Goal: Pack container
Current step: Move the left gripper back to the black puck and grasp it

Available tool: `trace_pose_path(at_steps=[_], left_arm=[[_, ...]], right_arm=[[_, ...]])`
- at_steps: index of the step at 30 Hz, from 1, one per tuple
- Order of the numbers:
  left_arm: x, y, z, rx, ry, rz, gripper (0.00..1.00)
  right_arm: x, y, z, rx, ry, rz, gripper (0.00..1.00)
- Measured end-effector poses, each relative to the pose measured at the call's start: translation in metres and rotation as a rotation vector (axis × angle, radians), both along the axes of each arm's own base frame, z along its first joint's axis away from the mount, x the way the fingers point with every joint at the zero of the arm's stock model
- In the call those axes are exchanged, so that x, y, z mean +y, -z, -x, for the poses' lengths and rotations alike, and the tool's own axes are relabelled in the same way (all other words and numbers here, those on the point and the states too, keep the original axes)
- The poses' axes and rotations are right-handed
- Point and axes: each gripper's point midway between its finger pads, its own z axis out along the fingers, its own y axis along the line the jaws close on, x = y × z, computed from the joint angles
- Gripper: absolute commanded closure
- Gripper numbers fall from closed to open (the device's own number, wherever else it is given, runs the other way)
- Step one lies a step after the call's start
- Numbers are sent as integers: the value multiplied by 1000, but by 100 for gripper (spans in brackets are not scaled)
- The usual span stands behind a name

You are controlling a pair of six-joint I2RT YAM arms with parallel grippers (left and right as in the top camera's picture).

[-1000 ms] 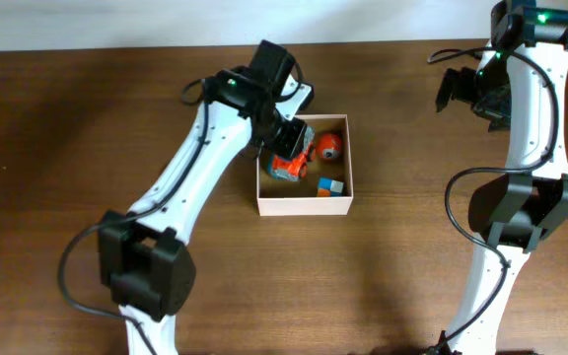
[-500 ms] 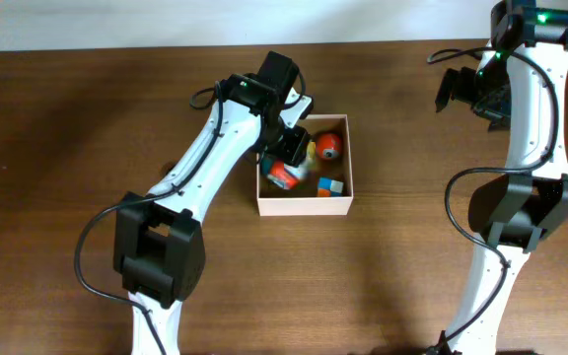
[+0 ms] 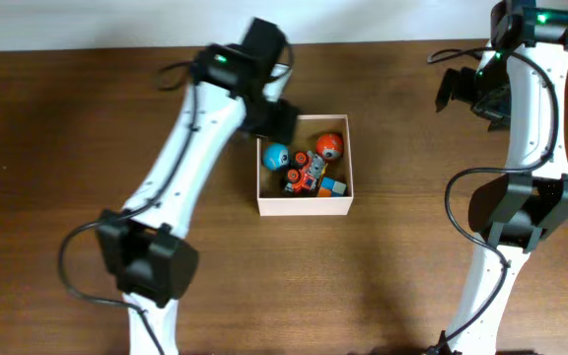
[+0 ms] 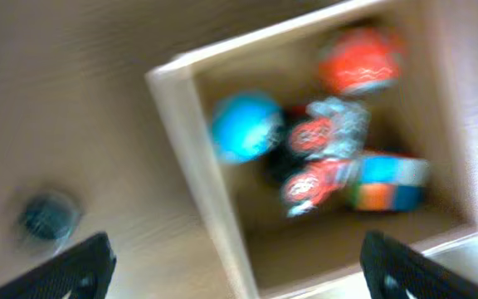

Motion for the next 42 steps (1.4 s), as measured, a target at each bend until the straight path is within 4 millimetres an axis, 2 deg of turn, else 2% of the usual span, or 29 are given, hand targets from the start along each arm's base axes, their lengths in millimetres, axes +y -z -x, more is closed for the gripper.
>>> trace_pose_path(at_steps=[3, 6, 9, 11, 14, 18, 23, 27, 33, 38, 42], left_arm=[[70, -13, 13, 50, -273, -103, 4], [130, -22, 21, 79, -488, -155, 4], [171, -20, 21, 86, -631, -183, 4], [183, -12, 23, 105, -667, -190, 4], [186, 11, 21, 137, -664, -176, 4], [171, 49, 14, 167, -599, -119, 4], [159, 86, 21, 225, -561, -77, 4], [159, 102, 30, 265, -564, -59, 4], [171, 128, 42, 312, -597, -58, 4], [175, 141, 40, 292, -591, -50, 4], [174, 143, 27, 241, -585, -31, 4]], right_arm=[[0, 0, 0, 0, 0, 0, 1], [0, 0, 0, 0, 0, 0, 1], [0, 0, 0, 0, 0, 0, 1], [0, 0, 0, 0, 0, 0, 1], [0, 0, 0, 0, 0, 0, 1], [0, 0, 0, 0, 0, 0, 1], [0, 0, 0, 0, 0, 0, 1], [0, 0, 0, 0, 0, 0, 1], [0, 0, 0, 0, 0, 0, 1], [0, 0, 0, 0, 0, 0, 1], [0, 0, 0, 0, -1, 1, 1]])
